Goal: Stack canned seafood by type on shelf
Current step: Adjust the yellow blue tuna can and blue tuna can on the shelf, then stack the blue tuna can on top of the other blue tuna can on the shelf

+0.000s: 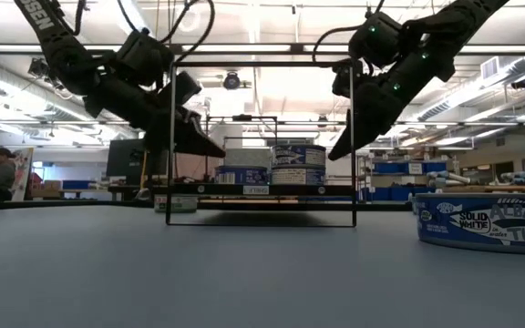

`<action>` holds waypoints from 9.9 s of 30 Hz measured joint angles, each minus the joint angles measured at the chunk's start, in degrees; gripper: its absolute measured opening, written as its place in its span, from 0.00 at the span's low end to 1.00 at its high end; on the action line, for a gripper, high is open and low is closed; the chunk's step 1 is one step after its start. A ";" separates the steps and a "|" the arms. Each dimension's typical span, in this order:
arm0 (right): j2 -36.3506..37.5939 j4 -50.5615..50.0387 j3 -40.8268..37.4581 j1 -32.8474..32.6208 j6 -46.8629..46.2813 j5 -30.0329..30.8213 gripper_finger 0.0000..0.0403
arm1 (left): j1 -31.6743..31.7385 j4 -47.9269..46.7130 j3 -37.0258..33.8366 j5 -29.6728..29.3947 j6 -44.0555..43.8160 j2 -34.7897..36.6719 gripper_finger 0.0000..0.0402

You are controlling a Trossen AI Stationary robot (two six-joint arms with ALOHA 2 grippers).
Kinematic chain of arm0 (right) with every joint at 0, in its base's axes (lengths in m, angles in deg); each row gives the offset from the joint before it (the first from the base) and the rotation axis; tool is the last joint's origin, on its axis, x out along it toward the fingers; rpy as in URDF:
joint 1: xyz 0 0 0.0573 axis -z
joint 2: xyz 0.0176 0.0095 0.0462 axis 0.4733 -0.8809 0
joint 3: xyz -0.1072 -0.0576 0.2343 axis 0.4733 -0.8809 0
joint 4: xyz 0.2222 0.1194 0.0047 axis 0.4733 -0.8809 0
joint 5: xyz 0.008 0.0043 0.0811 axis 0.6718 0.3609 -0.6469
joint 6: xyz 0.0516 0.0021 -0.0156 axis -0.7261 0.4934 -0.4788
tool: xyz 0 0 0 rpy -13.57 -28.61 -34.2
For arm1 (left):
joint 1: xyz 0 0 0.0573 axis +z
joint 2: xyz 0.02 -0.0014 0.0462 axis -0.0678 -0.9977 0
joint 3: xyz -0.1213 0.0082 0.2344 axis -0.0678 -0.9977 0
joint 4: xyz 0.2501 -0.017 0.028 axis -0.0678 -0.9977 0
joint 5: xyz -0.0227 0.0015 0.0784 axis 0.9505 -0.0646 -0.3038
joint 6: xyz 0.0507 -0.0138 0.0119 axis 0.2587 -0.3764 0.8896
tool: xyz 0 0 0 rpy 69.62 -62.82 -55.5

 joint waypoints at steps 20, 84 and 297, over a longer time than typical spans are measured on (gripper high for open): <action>-0.02 0.05 0.00 -1.21 0.02 0.00 0.00 | -1.24 -11.31 6.16 -0.81 7.75 -2.07 0.01; 12.15 -22.93 7.67 -22.08 -7.70 17.39 0.01 | -1.91 -10.20 -2.49 0.31 1.61 22.71 0.01; -35.67 -3.26 31.62 -62.50 1.63 70.56 0.34 | -57.94 -29.78 46.04 -44.21 -10.52 -25.91 0.31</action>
